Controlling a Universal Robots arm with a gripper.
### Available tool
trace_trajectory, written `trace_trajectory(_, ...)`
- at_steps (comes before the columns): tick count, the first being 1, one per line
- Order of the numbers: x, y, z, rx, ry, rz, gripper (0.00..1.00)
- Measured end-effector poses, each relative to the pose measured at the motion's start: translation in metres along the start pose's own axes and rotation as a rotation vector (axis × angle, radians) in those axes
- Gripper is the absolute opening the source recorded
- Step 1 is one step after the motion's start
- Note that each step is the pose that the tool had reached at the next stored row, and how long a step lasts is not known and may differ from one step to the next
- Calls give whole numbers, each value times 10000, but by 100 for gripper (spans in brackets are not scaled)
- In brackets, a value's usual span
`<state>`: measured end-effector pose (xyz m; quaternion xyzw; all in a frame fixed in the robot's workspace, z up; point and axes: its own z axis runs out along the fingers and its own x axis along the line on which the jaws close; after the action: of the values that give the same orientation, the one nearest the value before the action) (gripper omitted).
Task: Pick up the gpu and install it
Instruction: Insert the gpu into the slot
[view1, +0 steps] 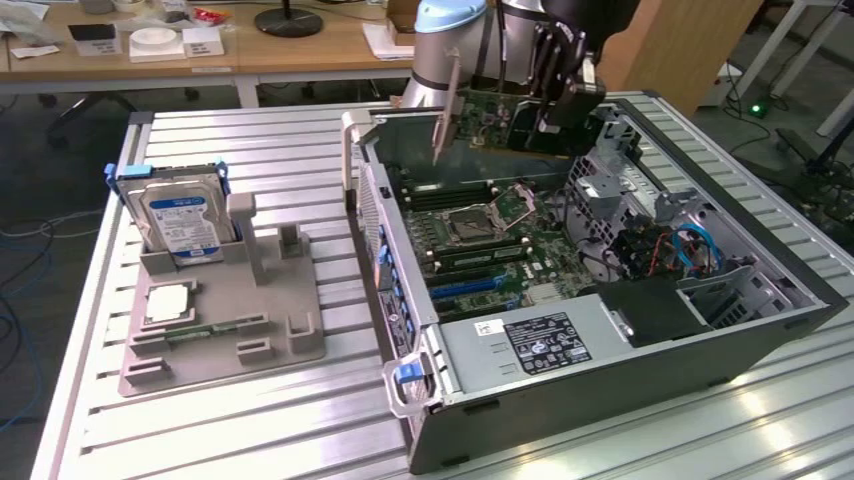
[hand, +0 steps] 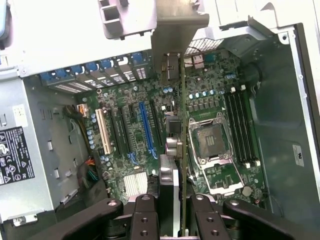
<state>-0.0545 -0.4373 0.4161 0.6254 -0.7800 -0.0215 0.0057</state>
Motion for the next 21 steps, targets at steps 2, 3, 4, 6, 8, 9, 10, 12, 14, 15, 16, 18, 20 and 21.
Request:
trace_trajectory(2,2,-1,1,8,3,-162,29)
trace_trajectory(3,3,-1,1,10,5,-245,29)
trace_trajectory(4,4,-1,2,14,7,-326,29)
trace_trajectory(6,8,-1,2,25,10,-475,29)
trace_trajectory(8,12,-3,2,36,13,-610,29)
trace_trajectory(9,13,-3,2,43,15,-679,29)
trace_trajectory(10,14,-4,3,47,16,-747,29)
trace_trajectory(12,18,-4,3,59,17,-884,29)
trace_trajectory(14,21,-5,4,71,20,-1019,29)
trace_trajectory(15,22,-5,4,78,22,-1090,29)
trace_trajectory(16,22,-6,4,86,24,-1167,29)
trace_trajectory(18,25,-6,5,110,24,-1311,29)
trace_trajectory(20,26,-7,6,141,22,-1445,29)
trace_trajectory(21,28,-7,5,160,22,-1503,29)
